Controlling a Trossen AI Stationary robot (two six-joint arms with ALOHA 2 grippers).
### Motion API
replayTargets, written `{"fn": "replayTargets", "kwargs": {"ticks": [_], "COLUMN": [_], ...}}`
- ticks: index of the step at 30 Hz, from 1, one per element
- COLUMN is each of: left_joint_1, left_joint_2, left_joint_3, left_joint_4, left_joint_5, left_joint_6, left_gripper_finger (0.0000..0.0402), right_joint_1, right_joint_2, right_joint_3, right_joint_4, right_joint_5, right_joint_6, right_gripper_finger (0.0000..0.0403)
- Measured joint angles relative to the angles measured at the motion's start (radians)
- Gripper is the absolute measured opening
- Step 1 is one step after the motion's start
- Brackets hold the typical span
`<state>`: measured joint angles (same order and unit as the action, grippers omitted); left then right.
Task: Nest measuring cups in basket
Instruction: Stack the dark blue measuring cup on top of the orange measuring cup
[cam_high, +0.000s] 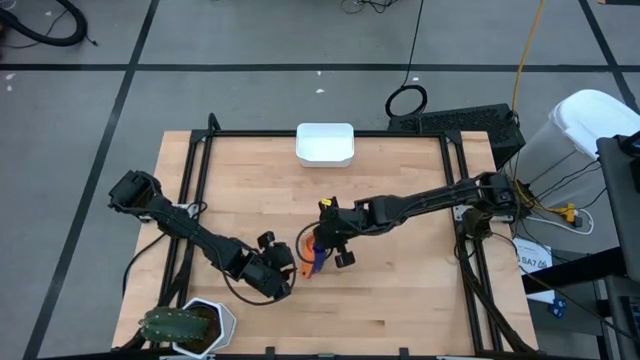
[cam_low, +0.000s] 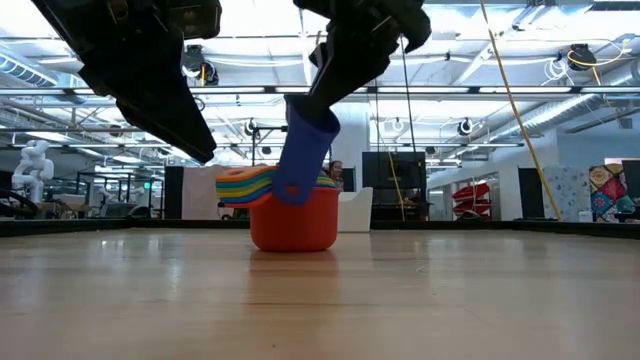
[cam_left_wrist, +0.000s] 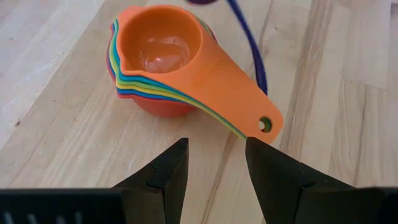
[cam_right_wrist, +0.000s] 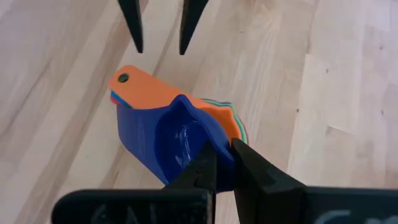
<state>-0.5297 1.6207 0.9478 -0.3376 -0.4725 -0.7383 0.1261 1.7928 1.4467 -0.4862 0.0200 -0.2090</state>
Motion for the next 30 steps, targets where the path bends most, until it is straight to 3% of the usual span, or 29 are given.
{"fn": "replayTargets", "kwargs": {"ticks": [8, 16, 30], "left_joint_1": [0.000, 0.000, 0.000], "left_joint_2": [0.000, 0.000, 0.000], "left_joint_3": [0.000, 0.000, 0.000], "left_joint_4": [0.000, 0.003, 0.007], "left_joint_5": [0.000, 0.000, -0.001], "left_joint_6": [-0.001, -0.001, -0.003], "left_gripper_finger": [0.0163, 0.0163, 0.0163], "right_joint_1": [-0.038, -0.094, -0.143], "right_joint_2": [0.039, 0.039, 0.039], "right_joint_3": [0.000, 0.000, 0.000], "right_joint_4": [0.048, 0.071, 0.079], "right_joint_5": [-0.080, -0.254, -0.257], "right_joint_6": [0.020, 0.109, 0.198], "right_gripper_finger": [0.0010, 0.0010, 0.0010]}}
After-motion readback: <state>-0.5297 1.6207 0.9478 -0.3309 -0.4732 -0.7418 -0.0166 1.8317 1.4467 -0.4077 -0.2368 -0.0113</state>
